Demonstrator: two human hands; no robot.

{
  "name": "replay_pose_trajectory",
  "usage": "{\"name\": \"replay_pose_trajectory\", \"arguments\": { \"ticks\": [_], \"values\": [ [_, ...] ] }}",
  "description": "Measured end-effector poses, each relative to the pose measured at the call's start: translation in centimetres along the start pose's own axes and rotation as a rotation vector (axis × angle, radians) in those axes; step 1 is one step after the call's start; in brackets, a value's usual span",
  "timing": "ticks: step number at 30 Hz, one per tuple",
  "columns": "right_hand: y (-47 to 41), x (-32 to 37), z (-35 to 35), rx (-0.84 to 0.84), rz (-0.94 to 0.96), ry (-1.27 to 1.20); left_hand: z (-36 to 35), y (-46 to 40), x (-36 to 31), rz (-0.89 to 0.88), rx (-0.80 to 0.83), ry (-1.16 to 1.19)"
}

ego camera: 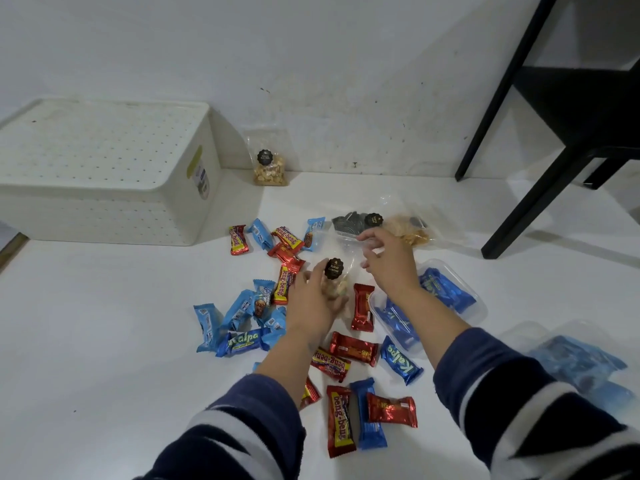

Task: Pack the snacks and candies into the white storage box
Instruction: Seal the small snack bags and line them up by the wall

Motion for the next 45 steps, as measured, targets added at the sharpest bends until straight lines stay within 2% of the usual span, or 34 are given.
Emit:
{"name": "replay_pose_trajectory", "arguments": {
  "ticks": [3,6,15,22,27,30,33,36,38,42,45],
  "values": [
    [-2.2,2.5,0.8,-0.063,0.113,0.016,2.6,-0.7,-2.4,-0.091,-0.105,0.056],
    [-6.1,4.5,0.8,-0.084,0.147,0.021,5.0,-4.0,-4.5,-0.125,-0.156,0.085],
    [-21.6,5.3,-4.1,-0.075,0.094,-0.059,7.5,-19.4,-6.9,-0.140,-0.188,0.171],
    [-29.2,2.6,-7.4,-0.049,0.056,-0.052,6.5,-28.5,-7.5,-0.177,-0.223,0.117],
    [-29.3,1.1,-8.6,0.043,0.031,-0.058,4.2,-29.8,-6.7,-0.115,-0.180,0.116],
    [-28.4,1.0,-7.0,0.045,0.023,-0.014,4.9,-28.0,-6.9,-0.067,-0.255,-0.019],
    [-26.8,0.7,-4.6,0.063,0.011,0.084,4.8,-24.9,-8.2,-0.155,-0.305,-0.072],
    [-24.4,-0.4,-2.6,0.158,-0.036,0.209,1.7,-21.4,-10.2,-0.373,-0.120,-0.014],
    [-22.3,-1.9,-1.4,0.242,-0.102,0.307,-0.6,-19.1,-11.1,-0.449,0.027,0.007],
    [-18.0,-5.0,2.2,0.323,-0.220,0.538,-4.5,-16.0,-11.2,-0.403,0.278,-0.050],
    [-14.5,-7.2,4.5,0.320,-0.320,0.576,-5.9,-15.0,-10.3,-0.350,0.314,-0.170]
  ]
}}
Point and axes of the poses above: each hand's wrist, its own y-axis away from the middle knuckle, its own z-axis out of the back of the hand, x = y × z, the point moved 9 cm from there along -y, towards the middle knuckle, and after that the axes turned 12 degrees about z, right-handed, at the moved point
